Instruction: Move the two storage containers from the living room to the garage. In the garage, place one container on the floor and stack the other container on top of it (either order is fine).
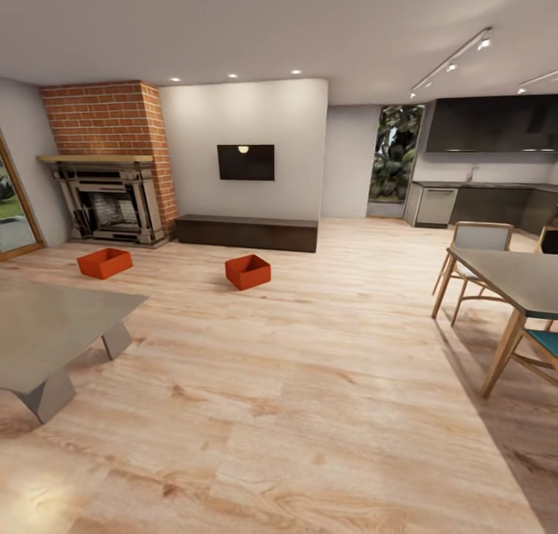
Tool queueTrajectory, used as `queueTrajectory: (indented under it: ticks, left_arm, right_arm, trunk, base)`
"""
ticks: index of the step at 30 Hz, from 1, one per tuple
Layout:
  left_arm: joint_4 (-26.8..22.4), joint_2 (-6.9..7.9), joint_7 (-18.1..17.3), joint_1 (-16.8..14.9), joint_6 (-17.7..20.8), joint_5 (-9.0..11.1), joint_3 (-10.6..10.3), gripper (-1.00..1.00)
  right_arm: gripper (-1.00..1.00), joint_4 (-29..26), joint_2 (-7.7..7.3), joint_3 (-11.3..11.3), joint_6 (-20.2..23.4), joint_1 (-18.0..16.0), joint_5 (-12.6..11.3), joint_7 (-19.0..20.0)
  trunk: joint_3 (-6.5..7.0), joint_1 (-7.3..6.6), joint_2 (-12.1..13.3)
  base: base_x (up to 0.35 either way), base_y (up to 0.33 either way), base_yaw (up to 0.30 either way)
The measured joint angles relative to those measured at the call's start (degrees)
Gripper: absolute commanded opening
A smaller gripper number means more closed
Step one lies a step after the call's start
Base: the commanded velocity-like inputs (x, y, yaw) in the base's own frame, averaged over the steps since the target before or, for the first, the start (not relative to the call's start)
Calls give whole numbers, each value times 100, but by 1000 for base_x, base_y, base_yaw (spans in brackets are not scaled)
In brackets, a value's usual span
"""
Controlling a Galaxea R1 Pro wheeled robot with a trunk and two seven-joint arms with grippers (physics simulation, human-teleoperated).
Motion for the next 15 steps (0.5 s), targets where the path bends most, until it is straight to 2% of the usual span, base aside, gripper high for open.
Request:
queueTrajectory:
  ticks: [15]
  left_arm:
    - [0,0,14,0,4,-2,0,100]
  right_arm:
    - [100,0,-3,0,0,0,-2,0]
  trunk:
    - [0,0,0]
  base:
    - [323,0,0]
